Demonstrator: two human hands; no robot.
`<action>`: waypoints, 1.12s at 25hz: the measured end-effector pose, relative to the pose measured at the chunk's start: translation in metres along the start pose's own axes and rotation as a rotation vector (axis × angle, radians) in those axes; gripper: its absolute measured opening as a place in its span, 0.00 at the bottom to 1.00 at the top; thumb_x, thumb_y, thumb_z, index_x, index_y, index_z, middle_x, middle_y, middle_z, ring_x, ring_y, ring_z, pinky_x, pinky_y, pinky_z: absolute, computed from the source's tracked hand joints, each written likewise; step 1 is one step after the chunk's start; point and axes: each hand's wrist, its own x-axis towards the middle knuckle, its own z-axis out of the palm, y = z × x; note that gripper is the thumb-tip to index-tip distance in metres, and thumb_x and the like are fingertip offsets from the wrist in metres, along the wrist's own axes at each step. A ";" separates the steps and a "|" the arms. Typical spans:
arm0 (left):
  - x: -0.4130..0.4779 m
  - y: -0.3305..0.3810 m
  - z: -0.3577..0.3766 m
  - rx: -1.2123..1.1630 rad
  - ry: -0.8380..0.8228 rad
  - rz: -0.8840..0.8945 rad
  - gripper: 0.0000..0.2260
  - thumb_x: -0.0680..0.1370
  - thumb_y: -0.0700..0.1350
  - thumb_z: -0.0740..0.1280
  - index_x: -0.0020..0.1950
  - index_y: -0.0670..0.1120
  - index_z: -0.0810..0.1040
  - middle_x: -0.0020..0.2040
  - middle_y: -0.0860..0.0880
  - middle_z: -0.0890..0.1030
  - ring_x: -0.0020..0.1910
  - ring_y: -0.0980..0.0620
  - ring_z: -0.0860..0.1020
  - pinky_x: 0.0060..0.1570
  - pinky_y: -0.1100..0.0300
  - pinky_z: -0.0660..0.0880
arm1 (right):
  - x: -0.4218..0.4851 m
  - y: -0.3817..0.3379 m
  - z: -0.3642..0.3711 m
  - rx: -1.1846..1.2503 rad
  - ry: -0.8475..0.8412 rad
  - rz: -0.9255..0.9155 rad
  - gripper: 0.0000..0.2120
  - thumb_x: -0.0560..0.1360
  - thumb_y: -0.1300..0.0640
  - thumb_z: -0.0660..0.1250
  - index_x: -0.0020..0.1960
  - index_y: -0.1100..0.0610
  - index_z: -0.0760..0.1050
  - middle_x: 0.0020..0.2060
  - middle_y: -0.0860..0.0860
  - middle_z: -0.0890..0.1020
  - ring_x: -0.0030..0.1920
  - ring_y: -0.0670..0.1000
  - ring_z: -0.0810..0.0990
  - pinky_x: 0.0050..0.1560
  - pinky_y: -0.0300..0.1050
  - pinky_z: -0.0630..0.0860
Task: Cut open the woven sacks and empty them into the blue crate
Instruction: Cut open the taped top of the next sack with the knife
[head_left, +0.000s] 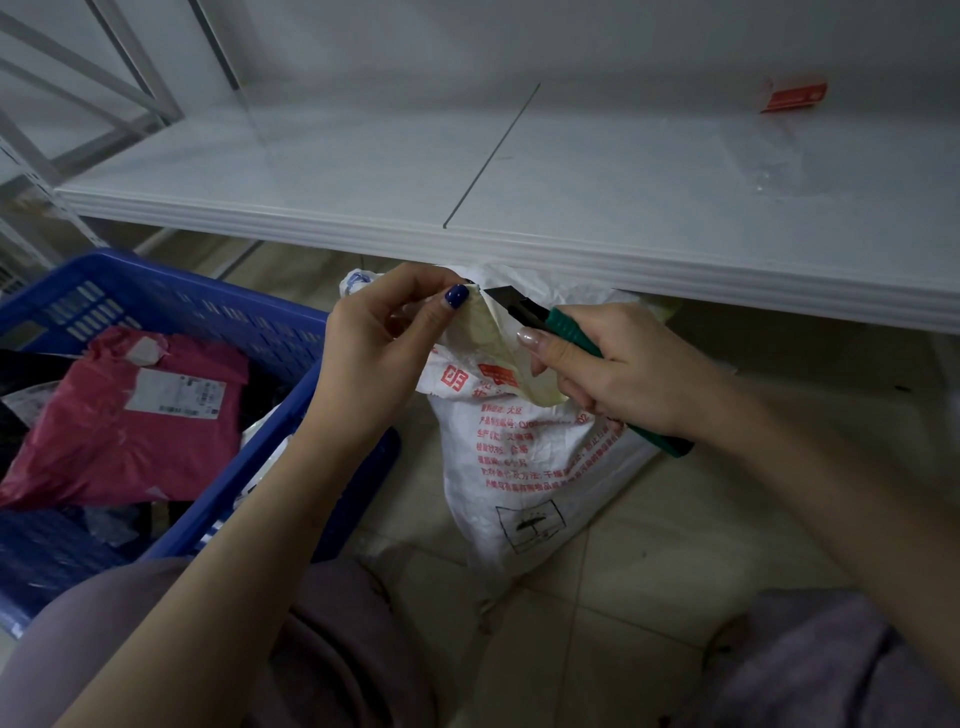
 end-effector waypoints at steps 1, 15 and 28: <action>0.000 0.000 0.000 0.003 0.000 0.003 0.04 0.77 0.43 0.65 0.48 0.49 0.79 0.41 0.59 0.81 0.43 0.59 0.80 0.45 0.67 0.75 | 0.000 0.000 0.000 0.006 0.003 0.003 0.18 0.79 0.49 0.60 0.43 0.63 0.77 0.25 0.48 0.74 0.25 0.45 0.72 0.31 0.53 0.72; -0.002 0.003 0.000 0.028 0.012 -0.025 0.04 0.76 0.44 0.66 0.47 0.51 0.79 0.41 0.56 0.81 0.43 0.58 0.79 0.45 0.60 0.77 | 0.003 0.000 0.002 -0.033 -0.023 -0.026 0.17 0.79 0.51 0.60 0.41 0.63 0.76 0.25 0.48 0.73 0.25 0.46 0.71 0.29 0.50 0.70; -0.005 -0.005 -0.004 0.210 0.042 -0.015 0.03 0.74 0.44 0.67 0.42 0.51 0.79 0.40 0.59 0.75 0.40 0.63 0.73 0.39 0.73 0.64 | 0.004 0.009 0.025 -0.136 -0.042 0.007 0.20 0.80 0.48 0.58 0.38 0.62 0.72 0.25 0.49 0.71 0.24 0.46 0.67 0.28 0.41 0.63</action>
